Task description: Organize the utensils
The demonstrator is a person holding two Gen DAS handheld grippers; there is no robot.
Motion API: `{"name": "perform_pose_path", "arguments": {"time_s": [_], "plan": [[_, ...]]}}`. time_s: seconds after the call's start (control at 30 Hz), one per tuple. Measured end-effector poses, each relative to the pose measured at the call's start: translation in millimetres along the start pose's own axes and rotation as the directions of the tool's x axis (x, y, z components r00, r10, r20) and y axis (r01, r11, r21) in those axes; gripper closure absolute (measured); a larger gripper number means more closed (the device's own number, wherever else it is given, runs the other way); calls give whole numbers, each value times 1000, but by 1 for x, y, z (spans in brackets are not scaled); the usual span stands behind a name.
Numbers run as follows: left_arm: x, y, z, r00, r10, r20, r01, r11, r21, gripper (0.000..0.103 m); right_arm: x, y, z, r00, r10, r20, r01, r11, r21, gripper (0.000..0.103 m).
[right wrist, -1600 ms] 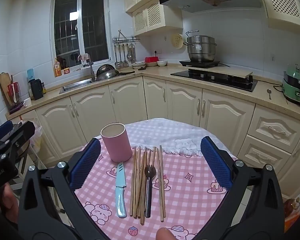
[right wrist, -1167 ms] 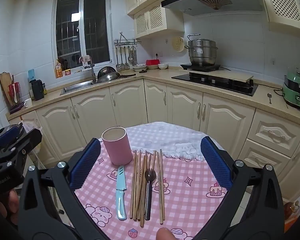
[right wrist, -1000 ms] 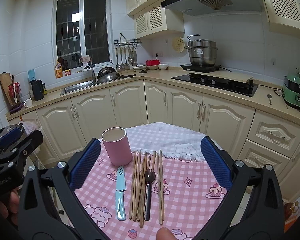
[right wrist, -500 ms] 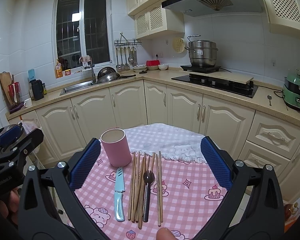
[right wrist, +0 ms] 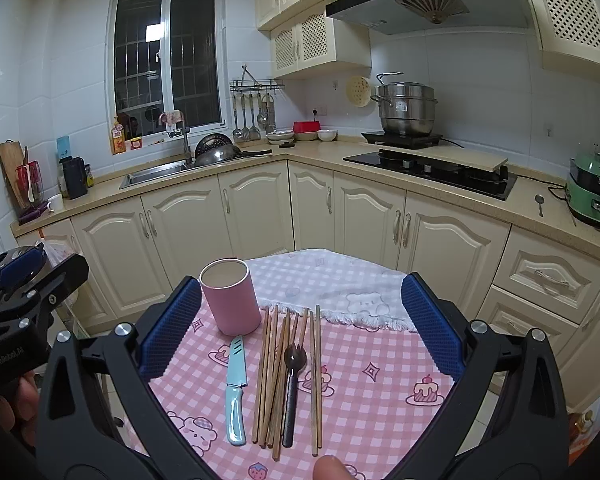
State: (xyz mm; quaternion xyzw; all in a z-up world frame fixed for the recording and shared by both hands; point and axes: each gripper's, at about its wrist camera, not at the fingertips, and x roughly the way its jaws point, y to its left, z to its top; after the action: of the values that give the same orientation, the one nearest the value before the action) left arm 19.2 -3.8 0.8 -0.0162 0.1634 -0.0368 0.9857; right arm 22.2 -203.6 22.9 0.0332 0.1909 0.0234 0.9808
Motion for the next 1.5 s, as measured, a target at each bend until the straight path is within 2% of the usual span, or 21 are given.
{"name": "perform_pose_path", "arguments": {"time_s": [0.27, 0.47, 0.6, 0.73, 0.8, 0.87, 0.9, 0.97, 1.0, 1.17, 1.3, 1.4, 1.47, 1.5], "plan": [[10, -3, -2, 1000, -2, -28, 2, 1000, 6, 4, 2, -1, -1, 1000, 0, -6, 0, 1000, 0, 5], [27, -2, -10, 995, 9, -95, -8, 1000, 7, 4, 15, -7, -4, 999, 3, -39, -3, 1000, -3, 5], [48, -1, -20, 985, 24, -169, -22, 1000, 11, 4, 32, -18, -9, 996, 0, -88, 0, 1000, 1, 5], [77, -1, -34, 963, 40, -267, -33, 999, 30, 4, 60, -32, -17, 982, -5, -186, 4, 1000, -7, 5], [95, -1, -43, 946, 42, -321, -31, 999, 39, 4, 75, -39, -21, 971, -9, -238, 7, 1000, -10, 5], [113, 0, -53, 923, 39, -384, -27, 999, 38, 4, 95, -47, -30, 951, -12, -307, 7, 1000, -17, 5], [126, 0, -61, 904, 32, -427, -20, 999, 33, 4, 105, -50, -36, 939, -15, -342, 7, 1000, -23, 5], [144, 0, -74, 879, 28, -477, -15, 999, 30, 4, 118, -53, -45, 920, -10, -391, -1, 1000, -28, 5], [154, -1, -81, 863, 28, -504, -15, 999, 29, 4, 129, -56, -52, 904, -13, -428, -1, 999, -32, 5], [198, -2, -116, 771, 32, -636, -22, 999, 24, 4, 155, -63, -73, 857, 6, -515, -22, 999, -26, 5], [222, -3, -132, 712, 36, -701, -24, 999, 27, 5, 172, -66, -82, 815, 42, -578, -53, 999, -2, 5], [239, -3, -141, 675, 42, -737, -29, 999, 30, 5, 192, -72, -90, 771, 60, -634, -61, 998, 20, 5], [246, -3, -145, 653, 30, -757, -26, 1000, 17, 5, 202, -74, -93, 746, 59, -663, -59, 998, 22, 5], [249, -2, -145, 648, 19, -762, -21, 1000, 7, 5, 208, -75, -95, 735, 55, -676, -57, 998, 20, 6]]}}
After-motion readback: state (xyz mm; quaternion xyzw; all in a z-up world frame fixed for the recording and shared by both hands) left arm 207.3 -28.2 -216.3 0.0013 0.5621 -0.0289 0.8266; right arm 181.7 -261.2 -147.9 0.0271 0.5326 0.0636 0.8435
